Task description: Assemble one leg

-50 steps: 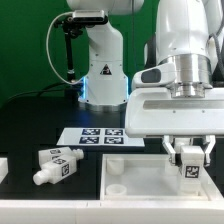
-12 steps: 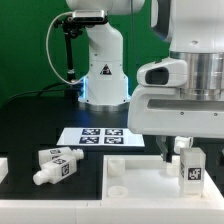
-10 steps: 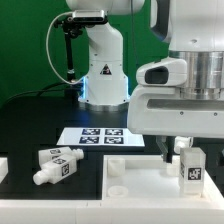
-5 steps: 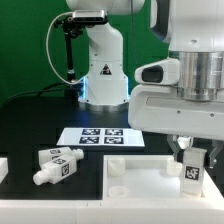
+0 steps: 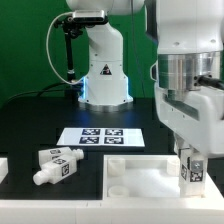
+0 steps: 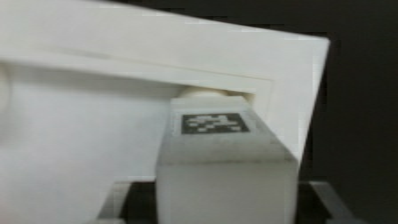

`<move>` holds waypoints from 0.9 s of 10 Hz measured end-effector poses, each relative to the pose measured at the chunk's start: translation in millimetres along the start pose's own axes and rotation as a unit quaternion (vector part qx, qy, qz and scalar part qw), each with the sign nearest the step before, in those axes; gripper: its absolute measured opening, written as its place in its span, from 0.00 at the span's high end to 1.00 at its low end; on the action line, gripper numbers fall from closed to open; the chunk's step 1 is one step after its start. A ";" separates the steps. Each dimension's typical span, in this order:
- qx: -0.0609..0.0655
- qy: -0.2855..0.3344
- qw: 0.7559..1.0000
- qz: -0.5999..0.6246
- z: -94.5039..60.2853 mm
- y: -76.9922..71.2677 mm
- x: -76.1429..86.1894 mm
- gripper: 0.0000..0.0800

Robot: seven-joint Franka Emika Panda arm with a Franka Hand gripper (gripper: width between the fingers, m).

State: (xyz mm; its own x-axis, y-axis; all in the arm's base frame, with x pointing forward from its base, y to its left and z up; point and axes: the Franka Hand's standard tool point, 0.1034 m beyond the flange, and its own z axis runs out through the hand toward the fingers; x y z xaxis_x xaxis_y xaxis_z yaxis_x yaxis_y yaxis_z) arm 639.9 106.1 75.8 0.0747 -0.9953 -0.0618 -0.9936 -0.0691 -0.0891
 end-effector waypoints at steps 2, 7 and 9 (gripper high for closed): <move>0.001 -0.001 1.000 0.032 -0.1 0.2 0.8 0.64; 0.017 0.005 0.963 -0.270 3.2 -2.1 -8.1 0.22; 0.020 0.009 0.946 -0.324 1.2 1.6 -20.6 0.19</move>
Offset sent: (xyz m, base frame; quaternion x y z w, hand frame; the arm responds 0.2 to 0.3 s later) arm 0.0000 0.0000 0.0000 0.0000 0.0000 0.0000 1.0000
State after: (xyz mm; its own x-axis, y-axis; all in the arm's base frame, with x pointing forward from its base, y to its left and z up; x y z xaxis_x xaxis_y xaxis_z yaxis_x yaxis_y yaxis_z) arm 636.9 126.6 75.7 0.6655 -0.7456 0.0345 -0.7355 -0.6629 -0.1399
